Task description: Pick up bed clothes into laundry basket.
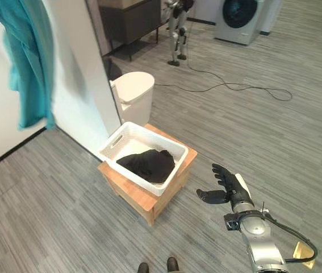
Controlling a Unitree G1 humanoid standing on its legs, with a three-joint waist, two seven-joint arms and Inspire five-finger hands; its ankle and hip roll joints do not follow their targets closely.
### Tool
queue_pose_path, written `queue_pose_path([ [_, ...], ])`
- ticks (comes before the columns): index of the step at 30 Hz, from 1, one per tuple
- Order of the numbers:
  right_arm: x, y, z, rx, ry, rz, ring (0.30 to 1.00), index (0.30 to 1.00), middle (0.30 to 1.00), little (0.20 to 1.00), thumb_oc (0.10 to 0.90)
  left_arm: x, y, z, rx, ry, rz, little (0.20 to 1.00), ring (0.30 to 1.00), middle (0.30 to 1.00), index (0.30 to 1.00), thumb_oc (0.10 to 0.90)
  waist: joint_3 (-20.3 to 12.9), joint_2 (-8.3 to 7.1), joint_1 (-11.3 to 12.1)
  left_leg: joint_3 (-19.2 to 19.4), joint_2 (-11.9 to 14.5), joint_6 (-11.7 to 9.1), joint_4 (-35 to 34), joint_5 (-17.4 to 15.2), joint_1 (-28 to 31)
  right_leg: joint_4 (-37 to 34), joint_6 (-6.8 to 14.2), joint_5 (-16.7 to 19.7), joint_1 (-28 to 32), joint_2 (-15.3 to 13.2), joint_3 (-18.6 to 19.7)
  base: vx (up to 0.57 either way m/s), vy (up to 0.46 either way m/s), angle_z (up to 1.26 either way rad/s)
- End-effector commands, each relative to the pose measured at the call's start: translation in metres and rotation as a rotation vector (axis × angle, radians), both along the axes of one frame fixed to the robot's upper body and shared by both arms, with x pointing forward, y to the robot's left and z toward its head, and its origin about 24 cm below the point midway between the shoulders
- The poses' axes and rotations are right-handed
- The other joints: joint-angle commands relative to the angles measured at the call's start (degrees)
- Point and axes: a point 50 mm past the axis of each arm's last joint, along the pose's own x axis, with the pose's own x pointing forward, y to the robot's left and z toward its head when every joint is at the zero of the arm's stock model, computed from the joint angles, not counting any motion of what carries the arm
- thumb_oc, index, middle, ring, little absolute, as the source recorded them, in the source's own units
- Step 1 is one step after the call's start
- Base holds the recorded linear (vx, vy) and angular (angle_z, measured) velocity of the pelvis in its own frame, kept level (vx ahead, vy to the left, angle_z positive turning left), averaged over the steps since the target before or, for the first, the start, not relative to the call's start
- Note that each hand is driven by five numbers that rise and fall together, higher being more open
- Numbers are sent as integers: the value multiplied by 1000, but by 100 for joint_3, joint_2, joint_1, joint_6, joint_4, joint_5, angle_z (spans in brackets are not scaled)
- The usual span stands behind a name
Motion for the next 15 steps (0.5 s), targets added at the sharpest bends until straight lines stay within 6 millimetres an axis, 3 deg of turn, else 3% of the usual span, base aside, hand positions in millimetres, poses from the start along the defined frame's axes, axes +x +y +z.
queue_pose_path([
  [1, 12, -4, 62, -61, -312, 36, 900, 900, 900, 900, 800, -14, 30, 55, -214, -207, 77, 300, 300, 300, 300, 400, -763, -140, 108, -28, 428, -511, -40, 131, -298, 321, 285, -50, 63, -64, -105, 6, 3, -10],
  [8, 16, 2, 85, -111, -427, 51, 900, 900, 900, 900, 800, -4, 24, 70, -273, -205, 63, 300, 300, 300, 300, 400, -780, -184, -48, 131, 458, -512, -40, 82, -262, 304, 335, -18, 40, -68, 12, 6, 5, -11],
  [13, 21, 13, 104, -96, -539, 80, 900, 900, 900, 900, 800, 10, 22, 58, -295, -138, 44, 300, 300, 300, 300, 400, -760, -143, -108, 241, 471, -503, -40, 46, -229, 339, 346, -10, -4, -50, 134, 5, 9, -13],
  [15, 28, 31, 122, -21, -642, 148, 900, 900, 900, 900, 800, 29, 11, 42, -295, -47, 1, 300, 300, 300, 300, 400, -724, -111, -161, 314, 487, -495, -40, 24, -204, 359, 350, -11, -24, -34, 202, -4, 14, -6],
])
